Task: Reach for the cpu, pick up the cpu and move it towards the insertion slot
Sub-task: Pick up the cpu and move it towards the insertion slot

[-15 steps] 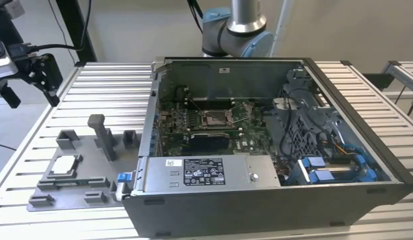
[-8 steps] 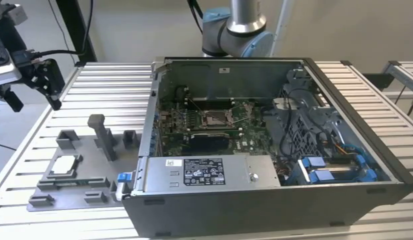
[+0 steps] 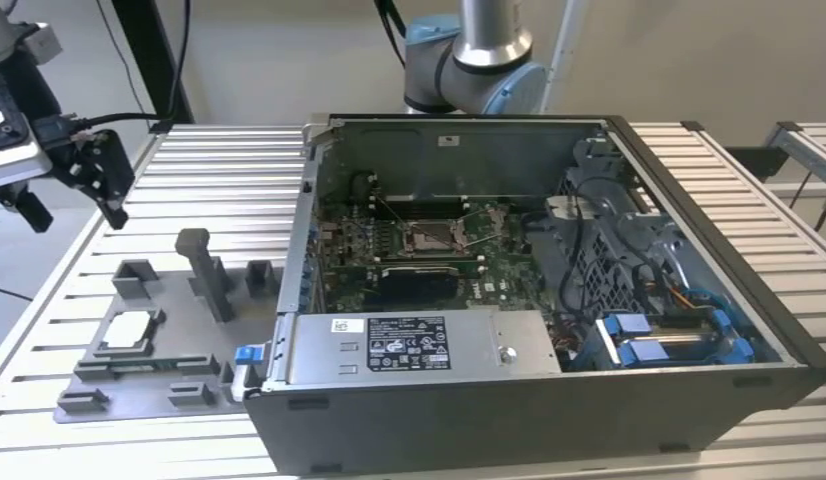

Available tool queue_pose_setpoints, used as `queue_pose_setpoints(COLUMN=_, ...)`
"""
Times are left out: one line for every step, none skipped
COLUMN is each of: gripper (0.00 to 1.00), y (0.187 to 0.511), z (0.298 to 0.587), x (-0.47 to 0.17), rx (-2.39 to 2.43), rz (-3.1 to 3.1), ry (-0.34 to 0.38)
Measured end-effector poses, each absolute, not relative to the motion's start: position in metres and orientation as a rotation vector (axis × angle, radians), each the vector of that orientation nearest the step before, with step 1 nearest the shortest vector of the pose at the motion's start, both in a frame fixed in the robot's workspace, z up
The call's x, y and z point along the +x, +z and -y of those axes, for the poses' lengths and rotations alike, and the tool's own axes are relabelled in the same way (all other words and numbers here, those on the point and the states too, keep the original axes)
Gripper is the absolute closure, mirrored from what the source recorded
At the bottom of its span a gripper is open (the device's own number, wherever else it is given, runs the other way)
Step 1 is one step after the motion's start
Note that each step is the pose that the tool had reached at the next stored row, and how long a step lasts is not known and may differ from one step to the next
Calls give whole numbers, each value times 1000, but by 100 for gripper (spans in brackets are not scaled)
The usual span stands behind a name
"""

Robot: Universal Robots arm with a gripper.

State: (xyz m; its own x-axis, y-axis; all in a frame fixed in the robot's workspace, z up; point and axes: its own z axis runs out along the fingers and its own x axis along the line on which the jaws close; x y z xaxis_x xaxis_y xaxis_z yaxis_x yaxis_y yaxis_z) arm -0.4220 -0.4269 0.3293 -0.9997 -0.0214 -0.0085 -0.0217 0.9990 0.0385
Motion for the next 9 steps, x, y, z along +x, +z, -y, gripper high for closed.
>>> queue_pose_setpoints(gripper=0, y=327, z=427, x=-422, rx=-34, rz=-3133, ry=60)
queue_pose_setpoints(gripper=0, y=326, z=427, x=-422, rx=-34, rz=-3133, ry=60)
queue_pose_setpoints(gripper=0, y=324, z=427, x=-422, rx=-34, rz=-3133, ry=60)
queue_pose_setpoints(gripper=0, y=322, z=427, x=-422, rx=-34, rz=-3133, ry=60)
queue_pose_setpoints(gripper=0, y=320, z=427, x=-422, rx=-34, rz=-3133, ry=60)
queue_pose_setpoints(gripper=0, y=318, z=427, x=-422, rx=-34, rz=-3133, ry=60)
queue_pose_setpoints(gripper=0, y=317, z=427, x=-422, rx=-34, rz=-3133, ry=60)
queue_pose_setpoints(gripper=0, y=315, z=427, x=-422, rx=-34, rz=-3133, ry=60)
queue_pose_setpoints(gripper=0, y=313, z=427, x=-422, rx=-33, rz=-3133, ry=60)
